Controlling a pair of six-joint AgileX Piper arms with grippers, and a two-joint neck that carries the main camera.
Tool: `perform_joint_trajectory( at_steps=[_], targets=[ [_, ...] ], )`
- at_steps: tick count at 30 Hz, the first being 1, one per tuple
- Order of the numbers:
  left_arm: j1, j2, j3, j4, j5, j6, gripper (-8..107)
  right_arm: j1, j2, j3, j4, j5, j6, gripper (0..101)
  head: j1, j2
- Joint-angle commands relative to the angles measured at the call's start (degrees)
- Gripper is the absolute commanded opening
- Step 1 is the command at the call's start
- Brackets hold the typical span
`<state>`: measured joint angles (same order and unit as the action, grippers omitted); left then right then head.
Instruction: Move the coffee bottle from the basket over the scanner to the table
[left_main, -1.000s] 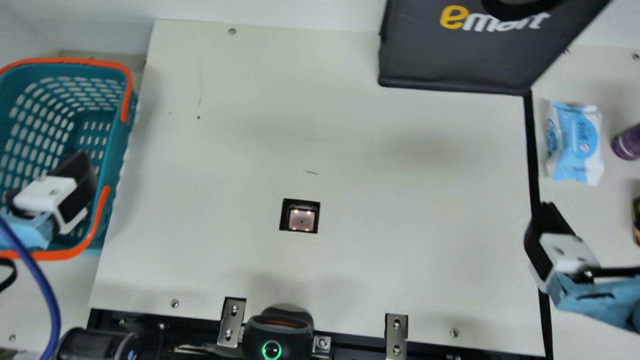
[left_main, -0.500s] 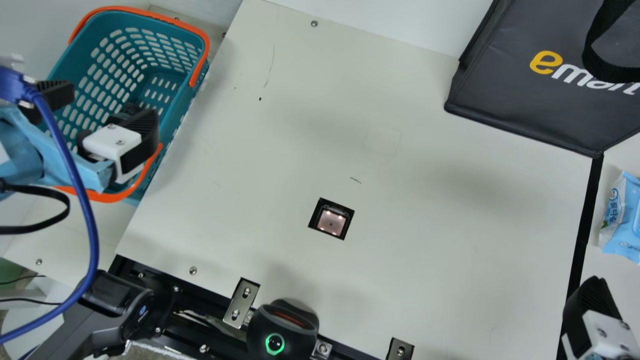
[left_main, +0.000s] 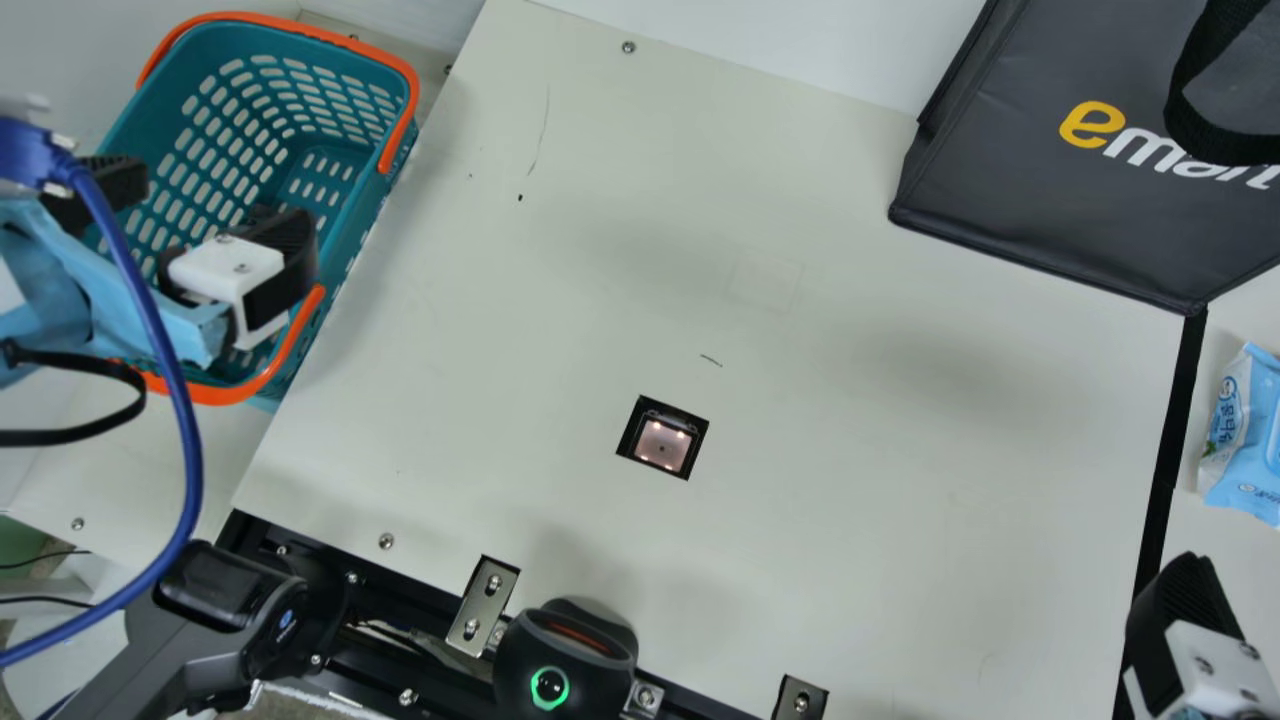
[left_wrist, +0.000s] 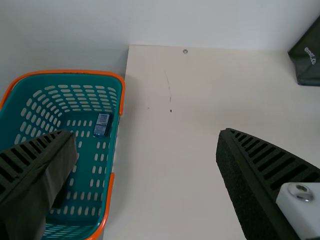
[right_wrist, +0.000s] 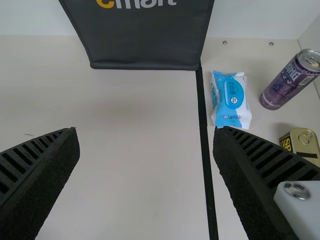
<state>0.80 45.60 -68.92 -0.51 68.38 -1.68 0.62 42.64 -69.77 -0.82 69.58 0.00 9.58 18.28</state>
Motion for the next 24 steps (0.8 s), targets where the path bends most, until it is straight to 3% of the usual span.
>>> perform_joint_trajectory(
  at_steps=[1, 11, 18, 24],
  targets=[
    [2.05, 1.53, 0.09, 0.45, -0.93, -0.85, 90, 0.0, 0.0, 0.0, 0.0, 0.0, 0.0, 95, -1.66, 0.14],
    [15.87, 9.67, 0.02, -0.28, -5.49, 0.65, 90, 0.0, 0.0, 0.0, 0.0, 0.0, 0.0, 95, -1.66, 0.14],
    [27.12, 16.14, -1.3, -3.64, -7.88, 6.41, 90, 0.0, 0.0, 0.0, 0.0, 0.0, 0.0, 95, -1.66, 0.14],
    [32.98, 21.61, -2.58, -5.93, -9.16, 12.04, 90, 0.0, 0.0, 0.0, 0.0, -0.01, 0.0, 95, -1.66, 0.14]
  ],
)
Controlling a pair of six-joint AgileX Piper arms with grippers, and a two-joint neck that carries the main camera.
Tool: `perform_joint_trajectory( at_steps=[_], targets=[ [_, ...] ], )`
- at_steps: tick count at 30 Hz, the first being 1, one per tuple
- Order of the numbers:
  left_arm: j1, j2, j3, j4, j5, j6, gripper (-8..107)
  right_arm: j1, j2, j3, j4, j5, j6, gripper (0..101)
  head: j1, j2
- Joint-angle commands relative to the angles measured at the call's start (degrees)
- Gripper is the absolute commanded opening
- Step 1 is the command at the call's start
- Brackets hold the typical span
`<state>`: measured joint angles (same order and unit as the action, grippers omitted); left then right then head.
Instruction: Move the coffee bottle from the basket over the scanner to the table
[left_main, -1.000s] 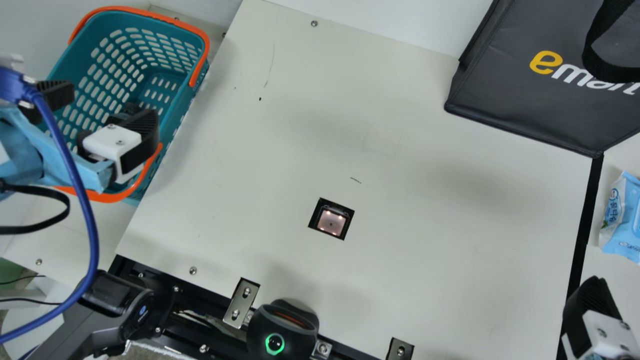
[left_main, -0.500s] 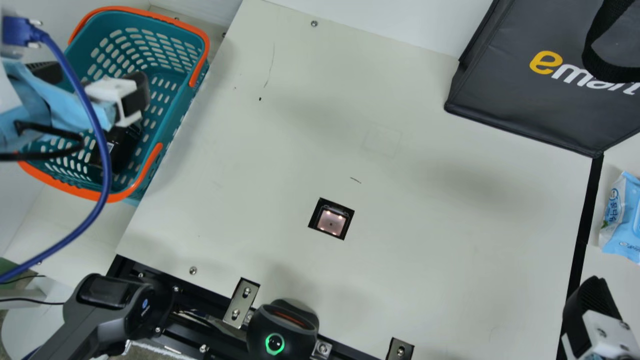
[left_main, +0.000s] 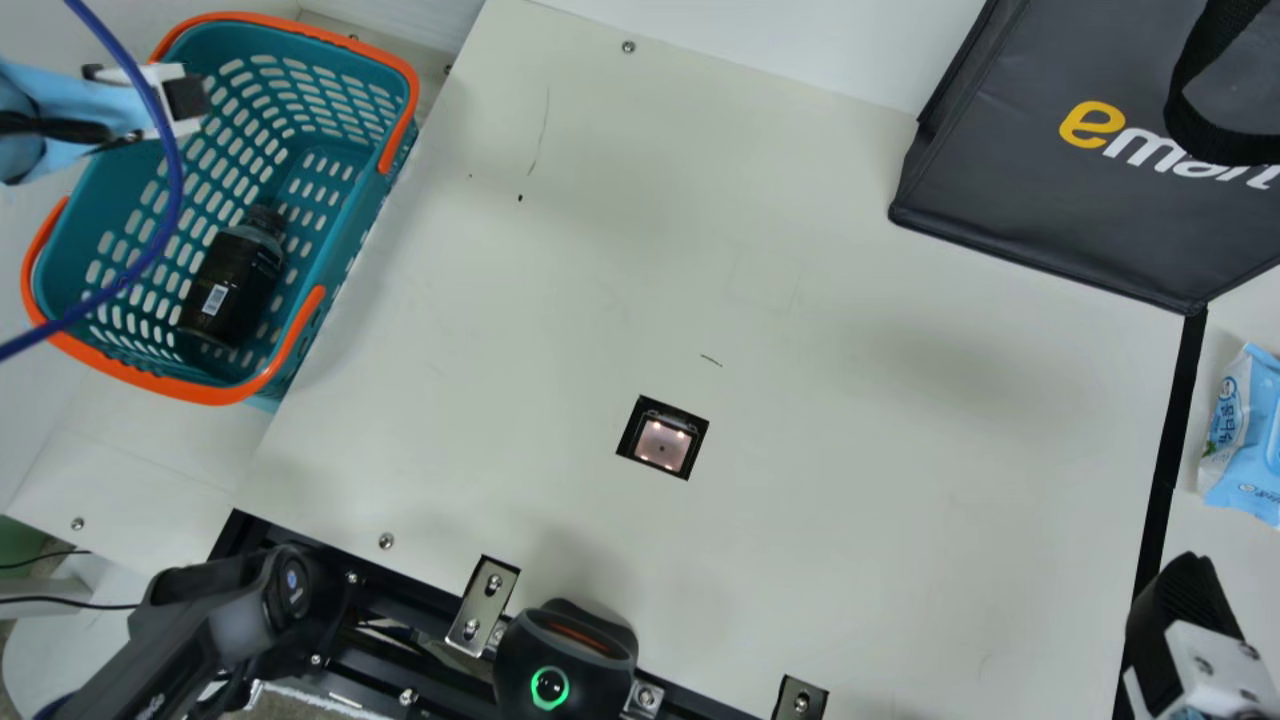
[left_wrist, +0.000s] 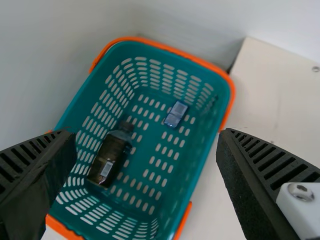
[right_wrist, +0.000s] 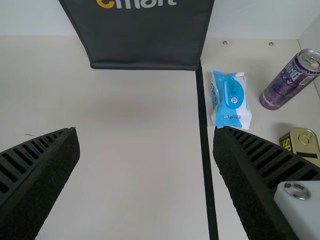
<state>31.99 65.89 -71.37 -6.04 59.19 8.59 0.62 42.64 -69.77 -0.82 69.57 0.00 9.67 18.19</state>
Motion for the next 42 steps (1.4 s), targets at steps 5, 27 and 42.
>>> perform_joint_trajectory(
  at_steps=[5, 27, 42],
  targets=[
    [4.51, 6.18, -1.02, -2.13, -0.84, 6.51, 90, 0.0, 0.0, 0.0, 0.0, 0.0, 0.0, 95, -1.75, 0.23],
    [3.05, 27.88, -3.84, -4.14, -8.28, 20.49, 90, 0.0, 0.0, 0.0, 0.0, 0.0, 0.0, 95, -1.75, 0.23],
    [0.71, 41.61, -7.56, -1.89, -11.13, 21.5, 90, 0.0, 0.0, 0.0, 0.0, 0.11, 0.0, 95, -1.75, 0.23]
  ],
)
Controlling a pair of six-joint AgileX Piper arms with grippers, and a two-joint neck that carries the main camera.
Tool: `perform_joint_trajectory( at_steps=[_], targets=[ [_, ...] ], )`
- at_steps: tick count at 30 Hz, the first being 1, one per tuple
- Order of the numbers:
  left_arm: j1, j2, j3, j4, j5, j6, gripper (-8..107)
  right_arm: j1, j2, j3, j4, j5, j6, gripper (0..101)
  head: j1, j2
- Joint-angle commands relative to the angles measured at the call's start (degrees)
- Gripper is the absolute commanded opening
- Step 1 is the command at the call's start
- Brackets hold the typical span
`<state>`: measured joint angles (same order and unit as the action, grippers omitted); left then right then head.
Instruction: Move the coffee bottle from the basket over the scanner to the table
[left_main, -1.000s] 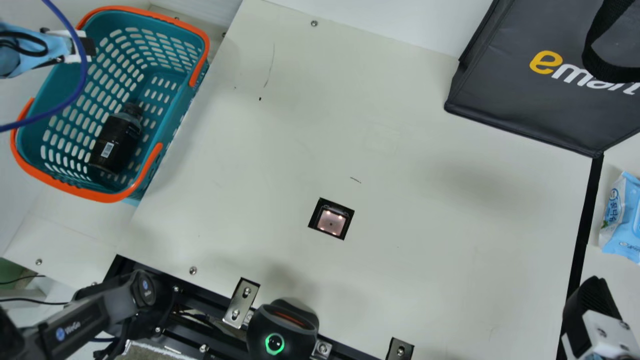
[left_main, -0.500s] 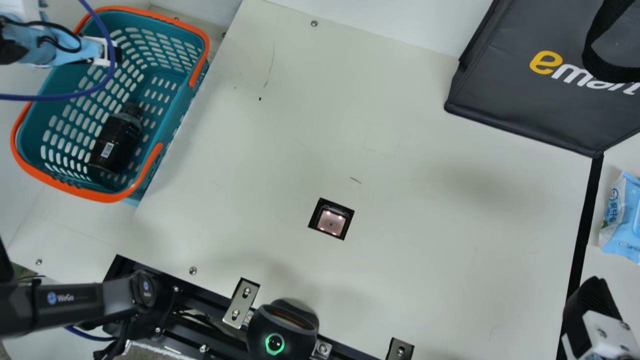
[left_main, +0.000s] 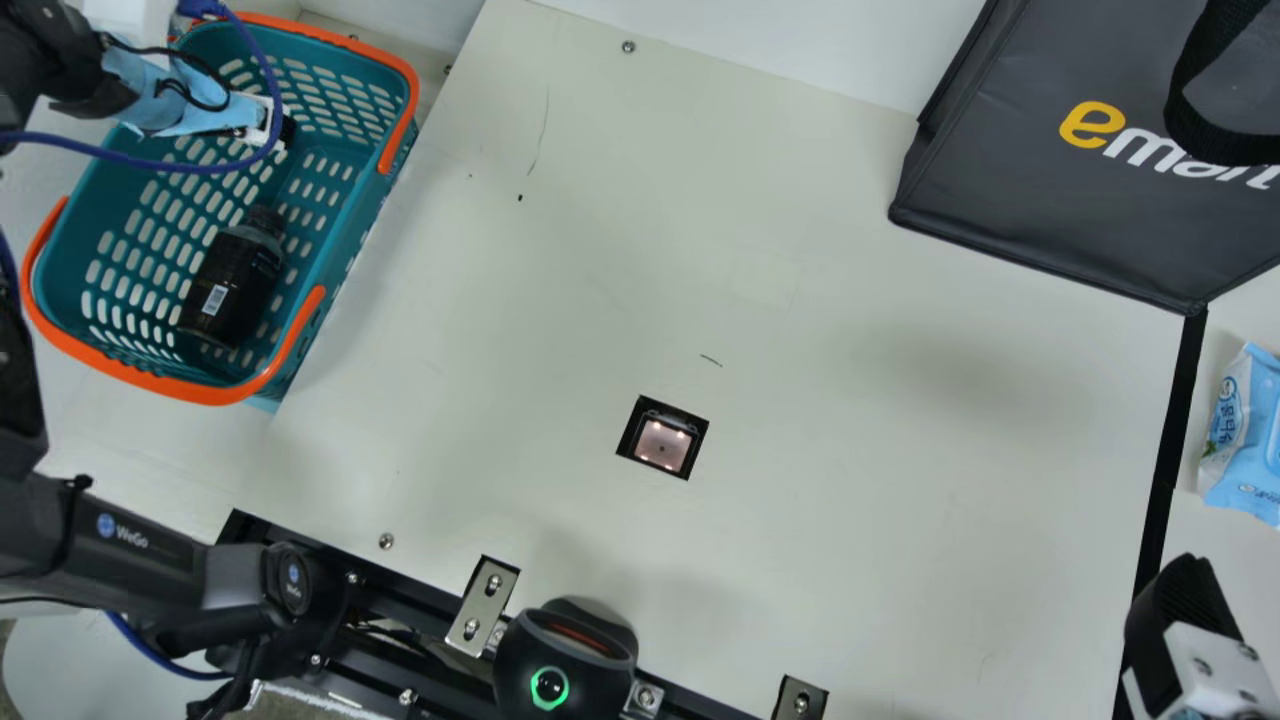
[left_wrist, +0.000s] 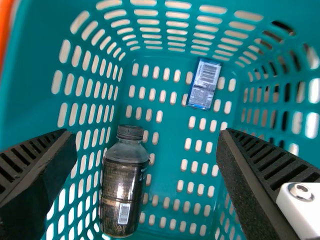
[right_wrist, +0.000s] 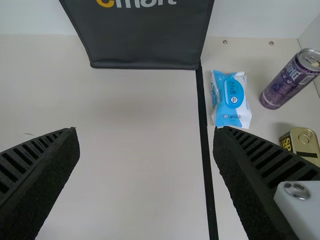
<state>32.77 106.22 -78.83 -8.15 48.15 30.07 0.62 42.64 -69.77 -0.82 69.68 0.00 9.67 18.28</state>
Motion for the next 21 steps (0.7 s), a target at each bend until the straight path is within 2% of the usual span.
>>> perform_joint_trajectory(
  at_steps=[1, 10, 21],
  targets=[
    [-0.12, 2.0, -0.17, 0.41, -0.21, -0.02, 90, 0.0, 0.0, 0.0, 0.0, 0.0, 0.0, 95, -1.75, 0.14],
    [-0.4, 6.67, 0.58, 1.49, -1.77, -0.09, 90, 0.0, 0.0, 0.0, 0.0, 0.0, 0.0, 95, -1.75, 0.14],
    [-0.35, 8.68, 3.3, 1.59, -3.29, -0.19, 90, 0.0, 0.0, 0.0, 0.0, 0.0, 0.0, 95, -1.75, 0.14]
  ],
)
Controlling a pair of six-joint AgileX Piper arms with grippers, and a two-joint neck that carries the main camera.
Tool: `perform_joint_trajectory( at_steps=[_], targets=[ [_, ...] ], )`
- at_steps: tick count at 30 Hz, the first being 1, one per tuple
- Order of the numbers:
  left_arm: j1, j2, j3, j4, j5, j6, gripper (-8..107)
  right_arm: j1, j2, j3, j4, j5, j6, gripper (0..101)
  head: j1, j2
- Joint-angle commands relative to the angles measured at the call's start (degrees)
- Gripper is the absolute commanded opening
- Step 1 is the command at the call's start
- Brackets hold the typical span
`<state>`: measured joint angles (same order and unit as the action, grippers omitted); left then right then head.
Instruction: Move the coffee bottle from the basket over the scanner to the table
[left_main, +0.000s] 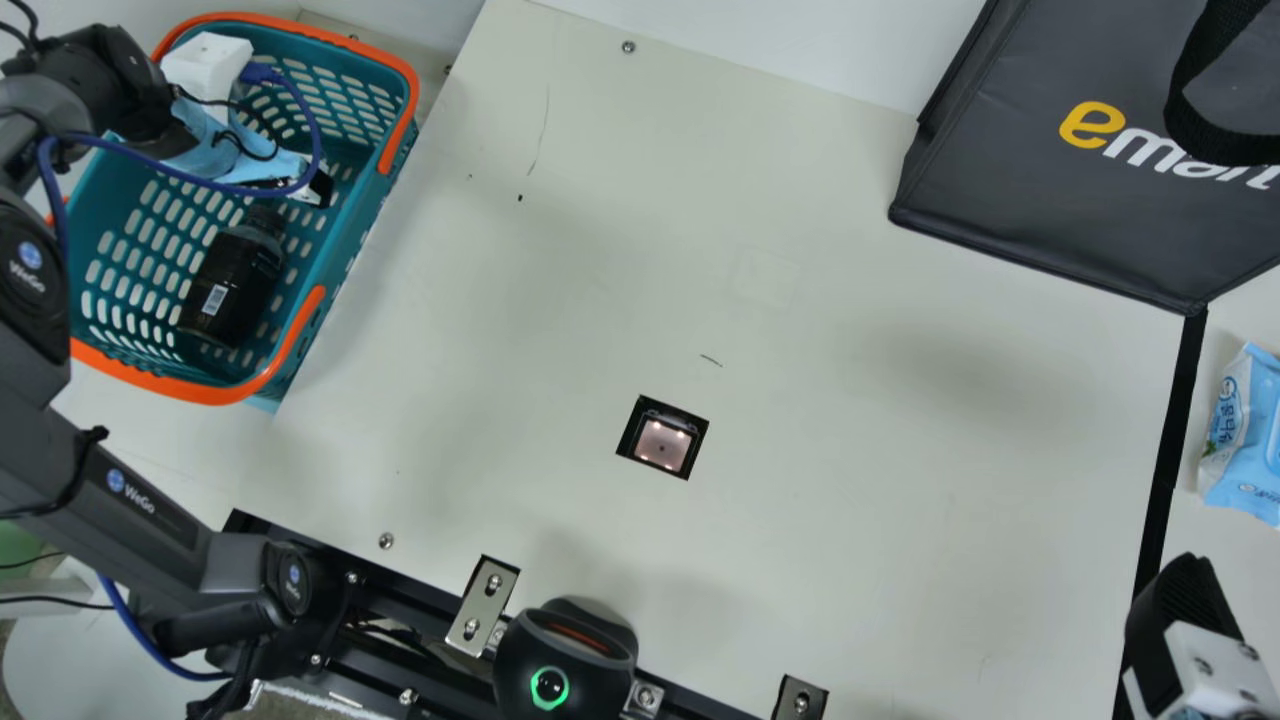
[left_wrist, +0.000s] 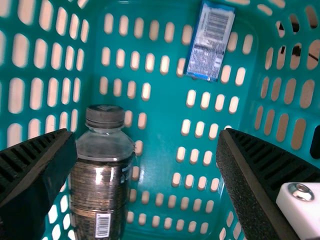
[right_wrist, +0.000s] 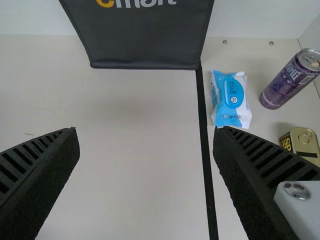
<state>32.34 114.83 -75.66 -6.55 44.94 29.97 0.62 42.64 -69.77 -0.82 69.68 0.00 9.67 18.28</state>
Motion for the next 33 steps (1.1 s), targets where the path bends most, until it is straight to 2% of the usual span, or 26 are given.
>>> perform_joint_trajectory(
  at_steps=[1, 11, 23, 33],
  targets=[
    [0.1, 0.13, 0.37, -0.02, -0.18, -0.09, 90, 0.0, 0.0, 0.0, 0.0, 0.0, 0.0, 95, -1.75, 0.14],
    [0.17, 0.57, 3.36, 2.16, -2.74, -0.37, 90, 0.0, 0.0, 0.0, 0.0, 0.0, 0.0, 95, -1.75, 0.14],
    [-1.18, 0.89, 10.22, 12.47, -13.3, -1.0, 90, 0.0, 0.0, 0.0, 0.0, -0.18, 0.0, 95, -1.75, 0.14],
    [-1.53, 2.63, 12.57, 20.01, -19.43, -1.35, 90, 0.0, 0.0, 0.0, 0.0, -0.18, 0.0, 95, -1.75, 0.14]
  ],
)
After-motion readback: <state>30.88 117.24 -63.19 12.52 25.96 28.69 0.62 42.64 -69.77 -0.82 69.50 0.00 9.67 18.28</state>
